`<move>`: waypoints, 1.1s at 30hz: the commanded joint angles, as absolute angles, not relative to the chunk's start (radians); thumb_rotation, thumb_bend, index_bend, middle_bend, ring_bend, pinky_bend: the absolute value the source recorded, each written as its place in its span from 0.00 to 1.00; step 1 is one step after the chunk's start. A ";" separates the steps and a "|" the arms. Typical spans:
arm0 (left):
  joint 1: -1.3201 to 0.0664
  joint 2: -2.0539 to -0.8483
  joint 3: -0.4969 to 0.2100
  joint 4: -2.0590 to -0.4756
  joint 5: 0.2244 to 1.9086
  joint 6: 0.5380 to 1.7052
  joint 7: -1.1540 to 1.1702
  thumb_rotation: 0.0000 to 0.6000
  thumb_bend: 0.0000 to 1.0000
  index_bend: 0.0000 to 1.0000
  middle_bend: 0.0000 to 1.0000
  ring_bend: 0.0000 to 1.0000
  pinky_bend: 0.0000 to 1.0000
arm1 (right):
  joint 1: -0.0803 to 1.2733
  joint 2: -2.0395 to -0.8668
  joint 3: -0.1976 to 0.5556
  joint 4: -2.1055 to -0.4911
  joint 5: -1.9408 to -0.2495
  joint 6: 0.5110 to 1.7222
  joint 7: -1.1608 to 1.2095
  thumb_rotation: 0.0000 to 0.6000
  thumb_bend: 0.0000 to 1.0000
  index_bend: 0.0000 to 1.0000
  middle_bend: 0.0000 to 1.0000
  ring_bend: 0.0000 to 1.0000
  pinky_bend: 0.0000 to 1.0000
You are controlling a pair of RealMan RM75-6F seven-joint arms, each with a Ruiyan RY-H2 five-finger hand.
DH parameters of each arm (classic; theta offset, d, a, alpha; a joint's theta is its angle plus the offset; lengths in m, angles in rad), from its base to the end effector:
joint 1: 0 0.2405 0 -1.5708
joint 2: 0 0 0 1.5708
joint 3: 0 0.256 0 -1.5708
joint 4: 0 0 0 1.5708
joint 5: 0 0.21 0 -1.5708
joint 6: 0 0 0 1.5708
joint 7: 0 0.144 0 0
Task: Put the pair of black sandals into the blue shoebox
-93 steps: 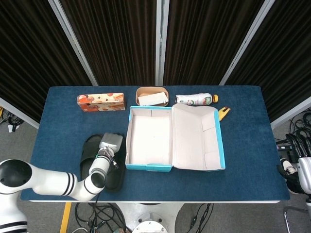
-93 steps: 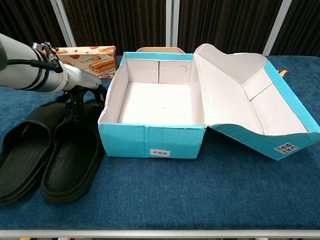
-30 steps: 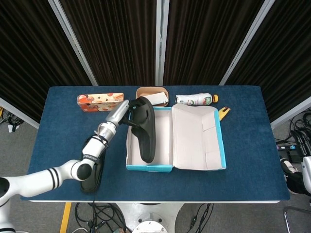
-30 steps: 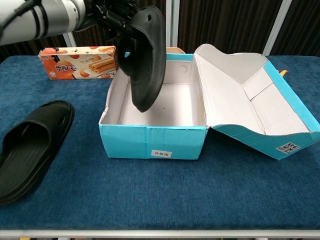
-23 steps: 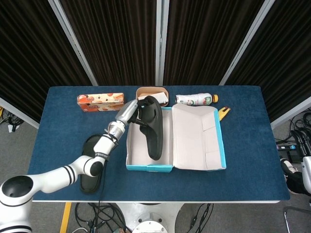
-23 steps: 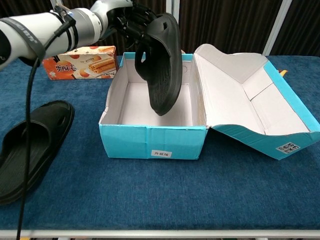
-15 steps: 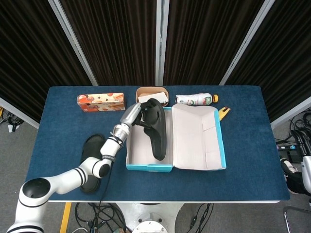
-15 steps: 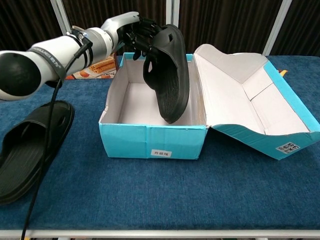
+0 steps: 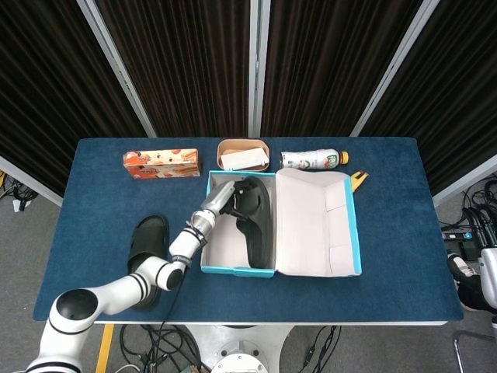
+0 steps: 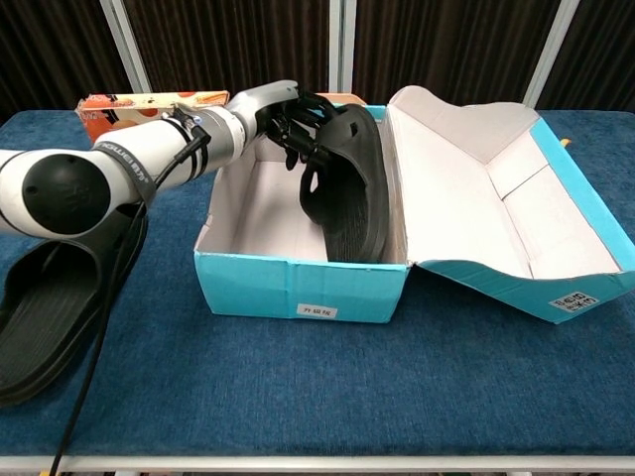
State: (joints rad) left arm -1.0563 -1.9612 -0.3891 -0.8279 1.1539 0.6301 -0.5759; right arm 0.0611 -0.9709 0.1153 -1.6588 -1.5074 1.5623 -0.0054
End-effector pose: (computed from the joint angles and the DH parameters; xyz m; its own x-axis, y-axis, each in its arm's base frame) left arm -0.0622 0.4232 -0.1091 -0.2600 0.5269 0.8092 0.9225 -0.1121 0.3694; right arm -0.3018 -0.1858 0.2202 0.4835 0.1357 0.8648 -0.8728 0.0001 0.4880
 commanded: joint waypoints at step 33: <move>-0.995 -1.743 -0.358 -1.217 0.943 0.693 -0.102 1.00 0.00 0.07 0.03 0.07 0.37 | 0.046 -0.970 0.107 -1.628 -1.535 1.592 0.052 1.00 0.13 0.01 0.10 0.00 0.06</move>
State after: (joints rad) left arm -1.0185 -1.7951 -0.3670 -1.1494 0.9581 0.6570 -0.1461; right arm 0.0462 -0.9698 0.1067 -1.6283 -1.5346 1.5919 0.0520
